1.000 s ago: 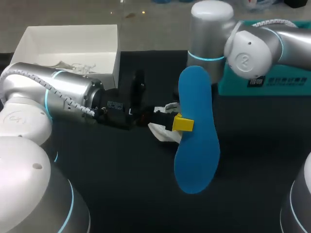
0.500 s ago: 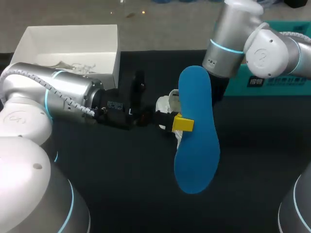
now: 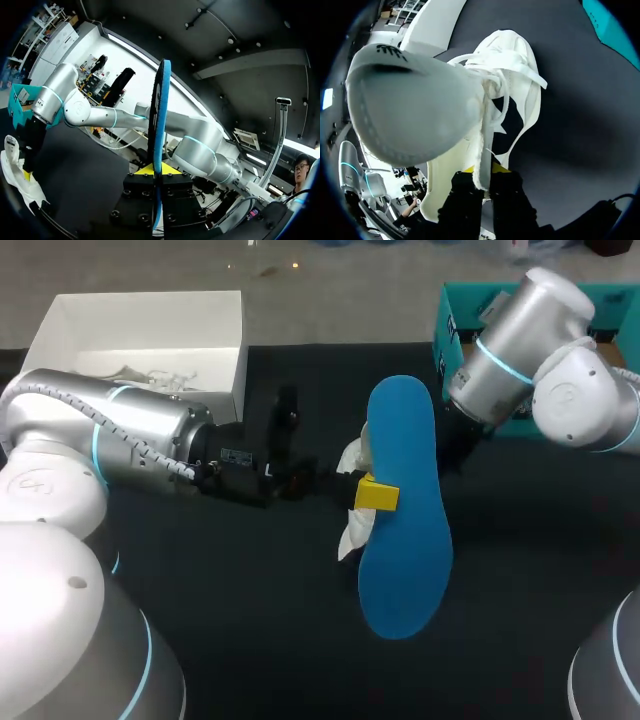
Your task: Take the shoe out of the shoebox, open the shoe tongue, remove and reinsert the insole, then place the shoe into the shoebox
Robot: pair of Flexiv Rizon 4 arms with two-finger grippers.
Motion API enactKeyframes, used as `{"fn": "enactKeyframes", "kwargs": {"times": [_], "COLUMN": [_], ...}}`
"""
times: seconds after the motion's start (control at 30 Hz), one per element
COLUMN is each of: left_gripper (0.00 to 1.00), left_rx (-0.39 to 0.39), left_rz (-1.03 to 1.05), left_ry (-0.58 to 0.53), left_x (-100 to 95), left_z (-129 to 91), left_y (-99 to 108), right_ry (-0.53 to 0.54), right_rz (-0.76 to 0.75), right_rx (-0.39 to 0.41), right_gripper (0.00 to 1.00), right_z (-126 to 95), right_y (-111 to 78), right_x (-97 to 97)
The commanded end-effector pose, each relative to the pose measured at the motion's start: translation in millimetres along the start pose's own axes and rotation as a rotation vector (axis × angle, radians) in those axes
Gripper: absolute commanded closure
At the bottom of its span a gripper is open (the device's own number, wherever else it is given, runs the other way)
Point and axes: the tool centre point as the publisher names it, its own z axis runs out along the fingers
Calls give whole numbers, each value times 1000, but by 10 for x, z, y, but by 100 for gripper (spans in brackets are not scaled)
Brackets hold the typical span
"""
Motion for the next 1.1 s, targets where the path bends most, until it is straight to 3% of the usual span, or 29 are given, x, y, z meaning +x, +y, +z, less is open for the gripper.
{"fn": "enactKeyframes", "kwargs": {"times": [0.03, 0.37, 0.67, 1.1], "left_gripper": [100, 100, 100, 100], "left_rx": [2, 2, 2, 2], "left_rz": [0, 0, 0, 0], "left_ry": [1, 1, 1, 1], "left_x": [-13, -13, -13, -13], "left_z": [22, 22, 22, 22], "left_y": [-1, -1, -1, -1], "right_ry": [77, 11, -85, -173], "right_rz": [86, -131, -126, -79], "right_rx": [-220, -206, -222, -144], "right_gripper": [100, 100, 100, 100], "right_z": [38, 55, 103, 381], "right_y": [-117, -77, -71, -6], "right_x": [-19, 150, 129, -41]}}
